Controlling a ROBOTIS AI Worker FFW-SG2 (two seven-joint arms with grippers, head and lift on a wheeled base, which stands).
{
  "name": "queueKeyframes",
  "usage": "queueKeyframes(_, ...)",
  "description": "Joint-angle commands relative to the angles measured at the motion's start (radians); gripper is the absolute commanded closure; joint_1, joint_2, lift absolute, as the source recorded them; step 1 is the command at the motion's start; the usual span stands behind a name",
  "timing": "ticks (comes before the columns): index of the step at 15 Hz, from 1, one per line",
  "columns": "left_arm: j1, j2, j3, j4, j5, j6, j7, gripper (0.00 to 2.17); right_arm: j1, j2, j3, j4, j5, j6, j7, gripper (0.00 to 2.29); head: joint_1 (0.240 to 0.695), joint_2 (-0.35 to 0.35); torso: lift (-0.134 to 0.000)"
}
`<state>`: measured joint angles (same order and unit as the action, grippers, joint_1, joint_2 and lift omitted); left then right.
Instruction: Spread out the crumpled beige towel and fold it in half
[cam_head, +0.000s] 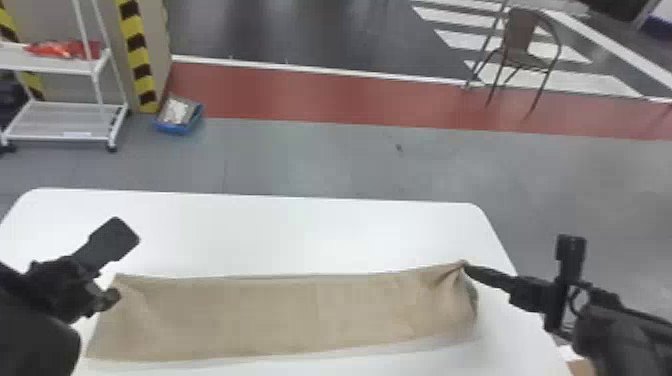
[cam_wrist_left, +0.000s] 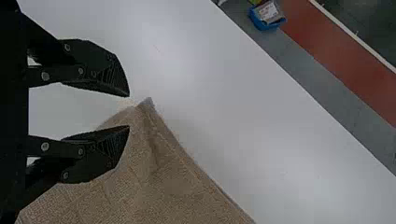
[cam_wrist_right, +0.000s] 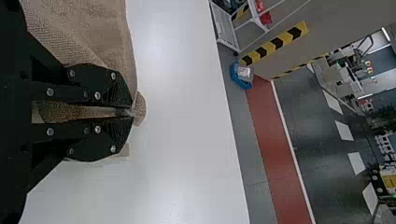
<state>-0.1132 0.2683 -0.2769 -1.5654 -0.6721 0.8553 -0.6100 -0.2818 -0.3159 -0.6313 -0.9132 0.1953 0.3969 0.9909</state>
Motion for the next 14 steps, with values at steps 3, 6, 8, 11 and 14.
queueKeyframes(3, 0.147, 0.008, 0.12, -0.203, 0.037, -0.015, -0.001, 0.02, 0.032, 0.003, -0.021, -0.021, -0.028, -0.011, -0.003, 0.06, 0.695, -0.209, 0.0)
queueKeyframes(6, 0.285, 0.006, 0.216, -0.38, 0.164, -0.071, -0.001, 0.02, 0.13, 0.004, -0.056, -0.127, -0.112, -0.011, 0.015, 0.06, 0.695, -0.217, 0.0)
queueKeyframes(8, 0.349, 0.003, 0.265, -0.429, 0.296, -0.129, -0.002, 0.02, 0.191, 0.004, -0.077, -0.19, -0.128, -0.023, 0.069, 0.13, 0.695, -0.252, 0.0)
queueKeyframes(11, 0.38, -0.004, 0.275, -0.404, 0.419, -0.242, -0.005, 0.03, 0.245, 0.001, -0.08, -0.199, -0.125, -0.137, 0.126, 0.3, 0.695, -0.297, 0.0)
queueKeyframes(14, 0.372, -0.021, 0.255, -0.341, 0.477, -0.331, -0.016, 0.16, 0.27, 0.018, -0.016, -0.213, -0.117, -0.192, 0.126, 0.54, 0.695, -0.339, 0.0)
